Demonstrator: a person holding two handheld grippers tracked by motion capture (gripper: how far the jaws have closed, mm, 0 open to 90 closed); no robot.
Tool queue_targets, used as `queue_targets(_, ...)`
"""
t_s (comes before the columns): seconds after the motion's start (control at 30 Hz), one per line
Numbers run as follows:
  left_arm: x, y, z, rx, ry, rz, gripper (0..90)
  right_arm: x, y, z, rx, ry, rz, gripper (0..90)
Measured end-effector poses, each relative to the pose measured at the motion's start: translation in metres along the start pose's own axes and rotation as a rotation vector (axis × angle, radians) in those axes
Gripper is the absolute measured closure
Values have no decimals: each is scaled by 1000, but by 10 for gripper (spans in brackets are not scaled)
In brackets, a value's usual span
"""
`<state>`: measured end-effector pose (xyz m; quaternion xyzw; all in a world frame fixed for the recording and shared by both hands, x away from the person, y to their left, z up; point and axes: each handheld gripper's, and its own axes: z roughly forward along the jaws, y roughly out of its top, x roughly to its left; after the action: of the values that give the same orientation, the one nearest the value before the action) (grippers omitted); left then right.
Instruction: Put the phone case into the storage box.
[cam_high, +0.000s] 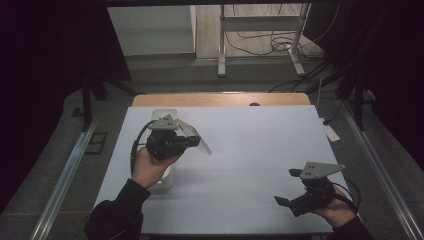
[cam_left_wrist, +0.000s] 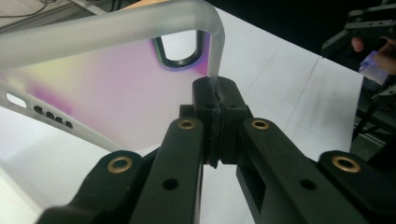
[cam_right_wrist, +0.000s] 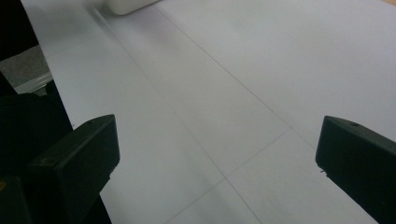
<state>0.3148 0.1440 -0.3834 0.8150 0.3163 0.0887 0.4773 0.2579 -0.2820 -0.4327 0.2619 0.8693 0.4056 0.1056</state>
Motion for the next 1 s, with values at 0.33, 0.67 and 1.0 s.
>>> queue_targets(0.33, 12, 2, -11, 5, 59, -26, 888, -3, -14, -11, 0, -66, 53, 0)
queue_targets(0.67, 26, 2, -18, 18, 109, -57, 888, -2, -24, -20, -17, -138, 56, 0)
queue_targets(1.0, 40, 3, -24, 33, 163, -81, 888, -3, -37, -32, -27, -179, 107, 0)
